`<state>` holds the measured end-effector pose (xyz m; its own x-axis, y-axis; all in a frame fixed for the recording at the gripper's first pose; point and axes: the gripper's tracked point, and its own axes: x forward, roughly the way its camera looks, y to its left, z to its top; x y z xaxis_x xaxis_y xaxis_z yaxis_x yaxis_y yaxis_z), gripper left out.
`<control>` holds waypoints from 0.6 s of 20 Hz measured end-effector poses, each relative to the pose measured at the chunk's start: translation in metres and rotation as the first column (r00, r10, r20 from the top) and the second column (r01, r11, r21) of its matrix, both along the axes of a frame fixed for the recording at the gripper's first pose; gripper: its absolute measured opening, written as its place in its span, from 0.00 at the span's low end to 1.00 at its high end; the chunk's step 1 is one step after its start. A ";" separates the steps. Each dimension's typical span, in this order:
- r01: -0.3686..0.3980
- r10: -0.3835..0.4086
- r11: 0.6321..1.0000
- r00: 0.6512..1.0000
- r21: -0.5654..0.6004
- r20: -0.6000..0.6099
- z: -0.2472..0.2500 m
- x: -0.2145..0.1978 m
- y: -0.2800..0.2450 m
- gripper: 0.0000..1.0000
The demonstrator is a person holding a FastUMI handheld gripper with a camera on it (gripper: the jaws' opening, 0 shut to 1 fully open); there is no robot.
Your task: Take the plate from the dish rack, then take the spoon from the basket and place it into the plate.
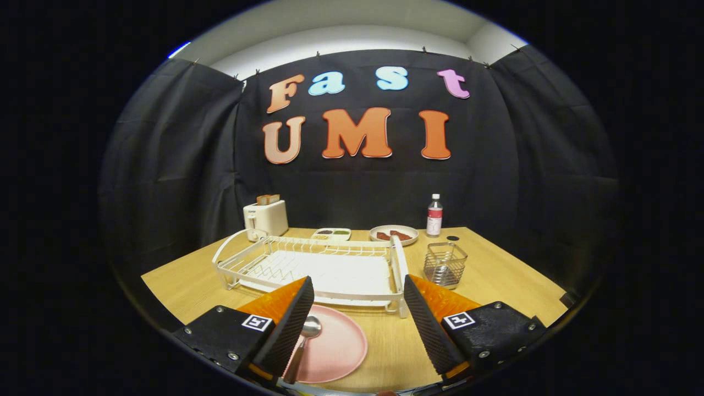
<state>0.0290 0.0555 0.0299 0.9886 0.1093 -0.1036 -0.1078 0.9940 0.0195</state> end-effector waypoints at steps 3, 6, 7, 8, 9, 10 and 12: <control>0.057 -0.057 0.998 0.998 -0.023 0.022 0.017 0.004 -0.038 0.97; 0.089 -0.088 0.996 0.996 -0.010 0.023 0.026 0.006 -0.065 0.97; 0.098 -0.098 0.995 0.995 -0.007 0.025 0.028 0.007 -0.073 0.97; 0.109 -0.109 0.994 0.994 -0.003 0.028 0.029 0.007 -0.081 0.97; 0.117 -0.117 0.993 0.993 0.002 0.029 0.028 0.006 -0.087 0.97; 0.123 -0.123 0.992 0.992 0.009 0.026 0.027 0.006 -0.091 0.97; 0.128 -0.128 0.992 0.992 0.019 0.020 0.025 0.006 -0.097 0.97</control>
